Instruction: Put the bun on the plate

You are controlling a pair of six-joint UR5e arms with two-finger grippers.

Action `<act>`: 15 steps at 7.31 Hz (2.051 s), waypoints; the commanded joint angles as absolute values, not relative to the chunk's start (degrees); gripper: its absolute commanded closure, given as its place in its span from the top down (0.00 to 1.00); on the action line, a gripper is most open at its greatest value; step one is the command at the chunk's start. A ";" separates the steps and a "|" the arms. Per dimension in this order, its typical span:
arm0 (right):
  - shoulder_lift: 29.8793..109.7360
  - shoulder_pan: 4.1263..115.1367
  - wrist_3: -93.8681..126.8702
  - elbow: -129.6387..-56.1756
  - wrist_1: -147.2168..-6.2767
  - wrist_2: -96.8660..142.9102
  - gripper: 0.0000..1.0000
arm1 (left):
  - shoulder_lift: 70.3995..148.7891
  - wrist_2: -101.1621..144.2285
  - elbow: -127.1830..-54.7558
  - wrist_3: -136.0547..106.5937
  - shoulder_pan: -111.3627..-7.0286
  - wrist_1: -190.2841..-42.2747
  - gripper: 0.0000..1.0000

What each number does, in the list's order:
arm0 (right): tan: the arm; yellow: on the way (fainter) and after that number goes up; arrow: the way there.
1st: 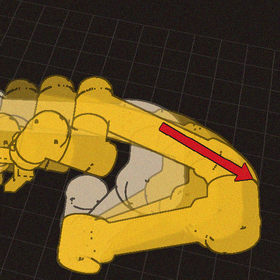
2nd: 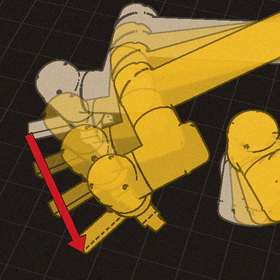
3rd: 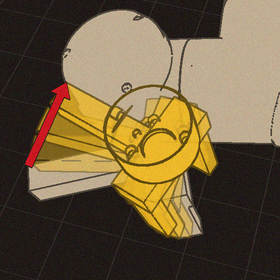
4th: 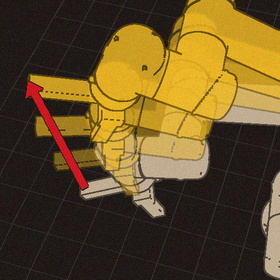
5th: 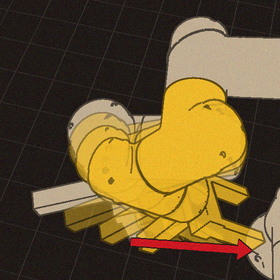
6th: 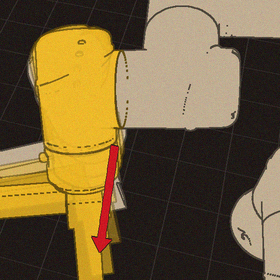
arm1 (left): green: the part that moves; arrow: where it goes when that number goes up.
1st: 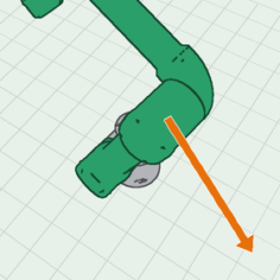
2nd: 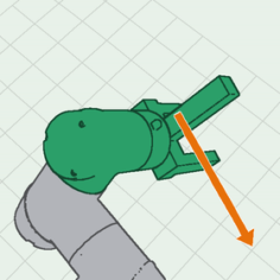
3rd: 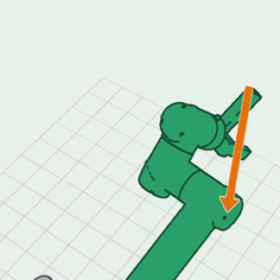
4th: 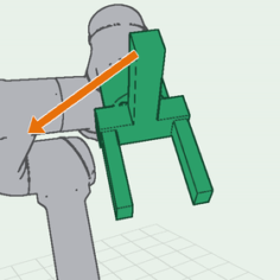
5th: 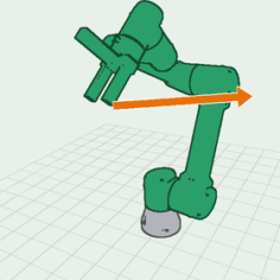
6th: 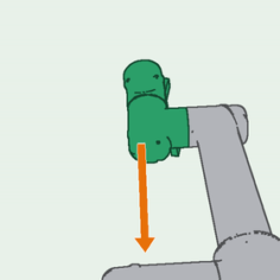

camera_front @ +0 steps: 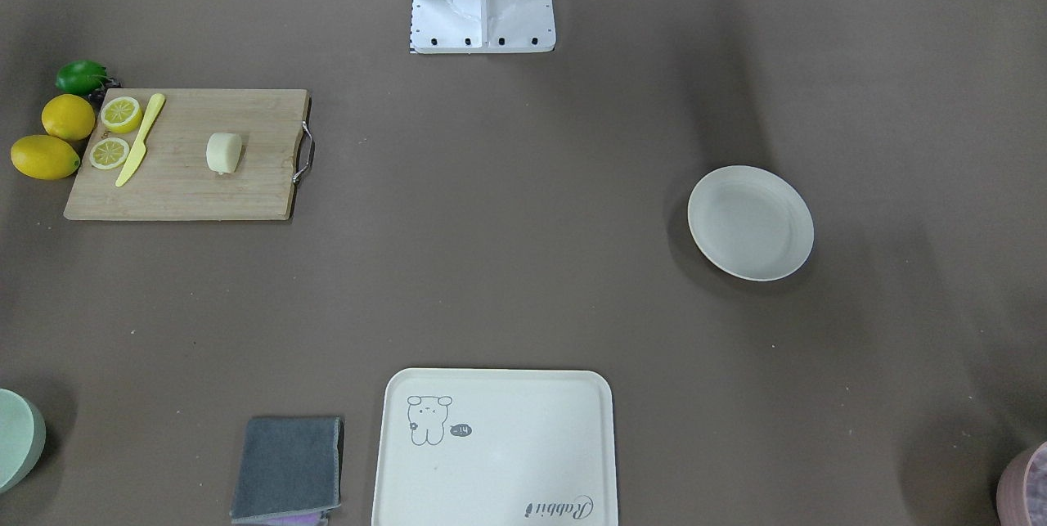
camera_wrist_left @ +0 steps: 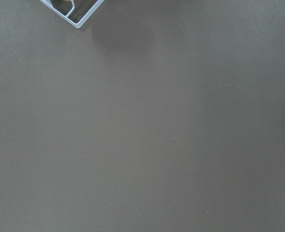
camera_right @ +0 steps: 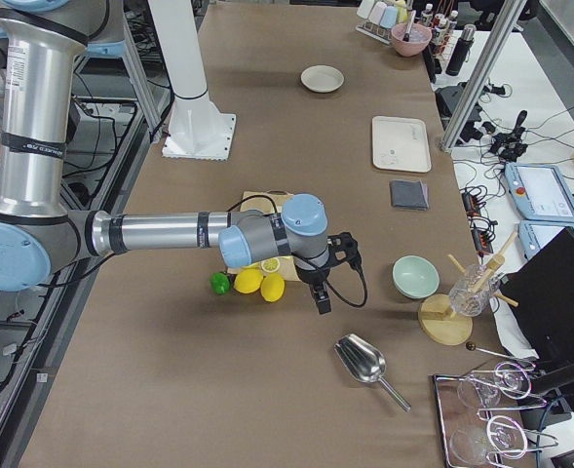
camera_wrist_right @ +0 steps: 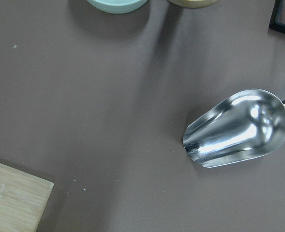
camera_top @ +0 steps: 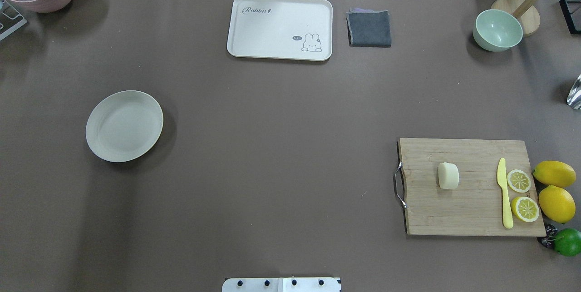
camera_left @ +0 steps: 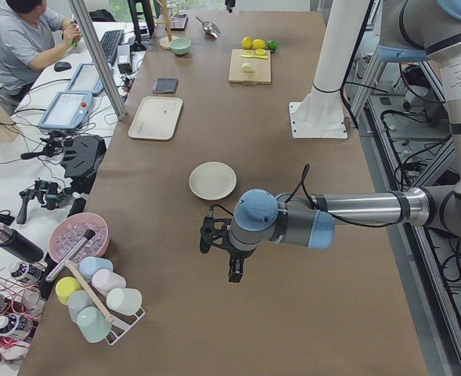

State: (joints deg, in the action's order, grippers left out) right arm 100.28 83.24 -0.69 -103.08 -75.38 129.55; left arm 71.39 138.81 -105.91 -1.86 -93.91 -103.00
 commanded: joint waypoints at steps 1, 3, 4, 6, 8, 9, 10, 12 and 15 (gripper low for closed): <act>100.90 83.06 -0.79 -103.10 -75.41 129.37 1.00 | 71.19 138.60 -105.04 -1.93 -93.78 -104.75 0.98; 100.99 82.97 -0.70 -103.01 -75.32 129.90 1.00 | 71.19 139.13 -105.55 -2.11 -93.08 -105.29 0.98; 100.99 82.97 -0.70 -103.01 -75.32 129.90 1.00 | 71.19 138.78 -105.30 -2.81 -92.64 -106.16 0.98; 100.90 82.88 -0.53 -103.01 -75.32 130.25 1.00 | 71.63 139.04 -105.29 -7.98 -92.46 -108.35 0.97; 100.90 82.79 -0.61 -103.01 -75.32 130.25 1.00 | 71.72 139.22 -105.03 -9.22 -90.19 -109.25 0.97; 100.90 82.79 -0.53 -103.01 -75.32 130.25 1.00 | 71.72 139.22 -105.12 -10.01 -89.65 -109.34 0.97; 100.90 82.79 -0.53 -103.09 -75.15 130.25 1.00 | 71.81 139.22 -105.12 -10.11 -88.95 -110.55 0.97; 102.90 82.79 -0.70 -103.18 -74.71 130.96 1.00 | 71.89 139.31 -105.20 -12.91 -86.05 -112.57 0.97; 103.01 82.79 -0.70 -102.83 -74.80 135.06 1.00 | 72.77 139.22 -104.94 -13.36 -84.21 -114.17 0.97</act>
State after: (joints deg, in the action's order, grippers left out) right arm 102.94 82.79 -0.66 -103.08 -74.84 132.38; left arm 72.12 139.23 -104.97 -13.25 -85.20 -113.82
